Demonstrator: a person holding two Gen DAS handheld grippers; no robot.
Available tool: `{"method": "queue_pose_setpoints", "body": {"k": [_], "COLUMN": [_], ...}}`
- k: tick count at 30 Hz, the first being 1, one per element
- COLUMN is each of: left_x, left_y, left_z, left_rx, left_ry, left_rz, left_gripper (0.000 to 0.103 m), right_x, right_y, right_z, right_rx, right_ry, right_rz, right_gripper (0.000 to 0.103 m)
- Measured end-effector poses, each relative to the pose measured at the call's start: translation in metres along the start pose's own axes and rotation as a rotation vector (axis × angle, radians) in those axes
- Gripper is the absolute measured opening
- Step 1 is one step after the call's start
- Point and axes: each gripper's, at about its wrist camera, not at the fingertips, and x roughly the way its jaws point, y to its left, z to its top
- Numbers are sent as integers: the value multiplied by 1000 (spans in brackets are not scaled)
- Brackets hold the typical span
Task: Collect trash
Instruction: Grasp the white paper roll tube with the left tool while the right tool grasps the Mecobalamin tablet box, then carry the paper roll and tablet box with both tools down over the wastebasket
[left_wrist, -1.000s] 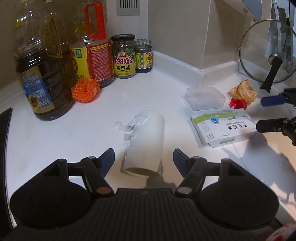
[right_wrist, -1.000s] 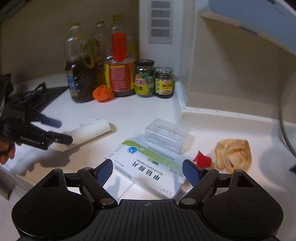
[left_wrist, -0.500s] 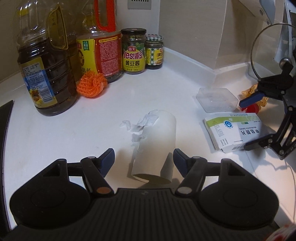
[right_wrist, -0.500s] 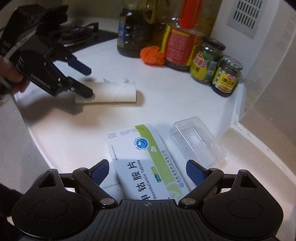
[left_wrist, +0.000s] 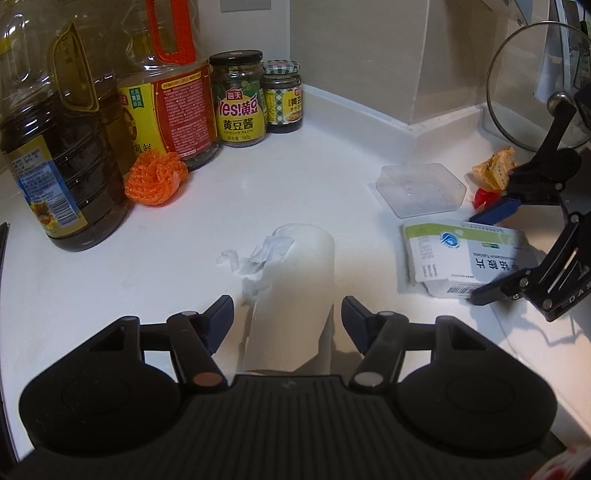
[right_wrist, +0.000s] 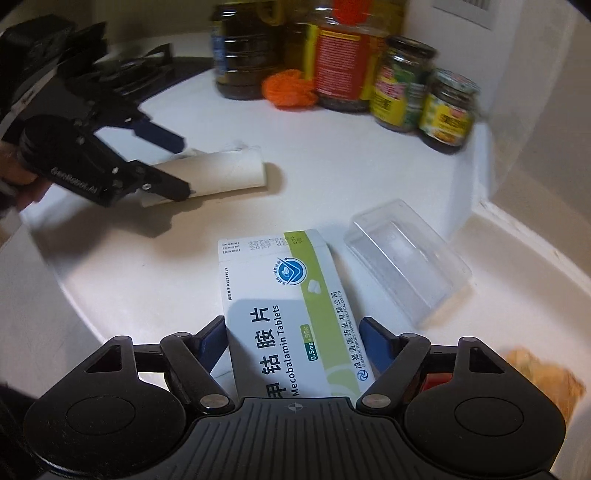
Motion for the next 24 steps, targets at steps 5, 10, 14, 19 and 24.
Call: {"method": "queue_pose_setpoints", "body": {"k": [5,10,14,19,24], "left_x": [4,9,14,18,19], "left_y": [-4,-9,-10,-11,-11], "left_z": [3,4,2,0,1], "left_rx": [30,65,73,83,86], "left_ry": [6,14,18,20,18], "left_rz": [14,20,17,18,17], "left_gripper": [60,58,58,50,46], "right_x": [-10,-12,-9,-6,-6], "right_y": [9,28,36,34,36], "right_z": [-8,-16,-19,-23,-27], "right_rx": [167,181,144,179,201], "right_ry": [-34,-70,-75,-88,-111], "right_rz": [-48,-110,-146,-142,-159], "right_gripper": [76,76,76,76,75]}}
